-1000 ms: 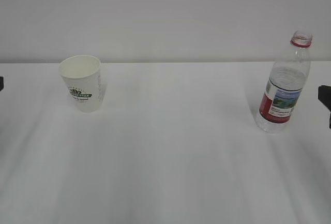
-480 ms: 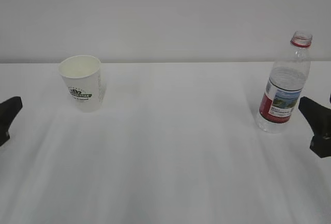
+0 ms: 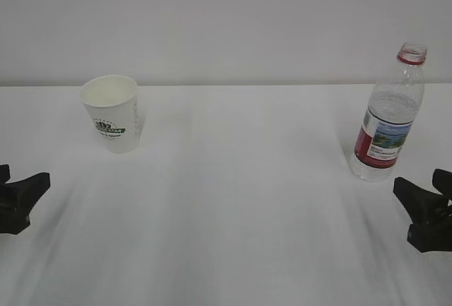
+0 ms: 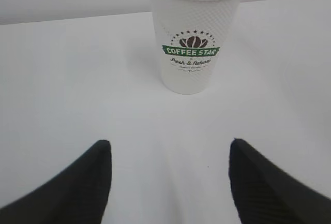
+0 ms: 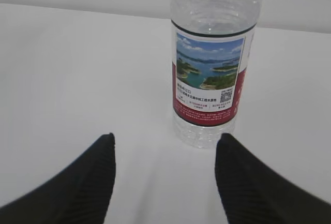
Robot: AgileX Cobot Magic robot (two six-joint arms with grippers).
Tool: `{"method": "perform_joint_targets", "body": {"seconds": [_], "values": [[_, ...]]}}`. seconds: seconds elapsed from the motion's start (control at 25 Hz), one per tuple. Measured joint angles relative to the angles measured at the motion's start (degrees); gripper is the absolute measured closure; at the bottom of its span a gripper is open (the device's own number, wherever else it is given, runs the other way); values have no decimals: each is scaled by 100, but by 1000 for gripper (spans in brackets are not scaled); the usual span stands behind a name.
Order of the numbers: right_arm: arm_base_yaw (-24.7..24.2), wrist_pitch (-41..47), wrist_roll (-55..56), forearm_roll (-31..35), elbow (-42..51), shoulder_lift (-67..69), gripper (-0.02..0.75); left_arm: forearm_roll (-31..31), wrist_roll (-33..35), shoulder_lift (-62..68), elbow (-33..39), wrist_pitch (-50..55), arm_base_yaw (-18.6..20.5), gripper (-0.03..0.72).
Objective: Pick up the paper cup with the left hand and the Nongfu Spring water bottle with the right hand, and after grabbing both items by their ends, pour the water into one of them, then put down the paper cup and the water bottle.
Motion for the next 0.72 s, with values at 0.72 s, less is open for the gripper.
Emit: {"method": "perform_joint_targets", "body": {"seconds": [0.72], "values": [[0,-45,-1148,-10,0,6,273,0,0,0,-29,-9,0,172]]}}
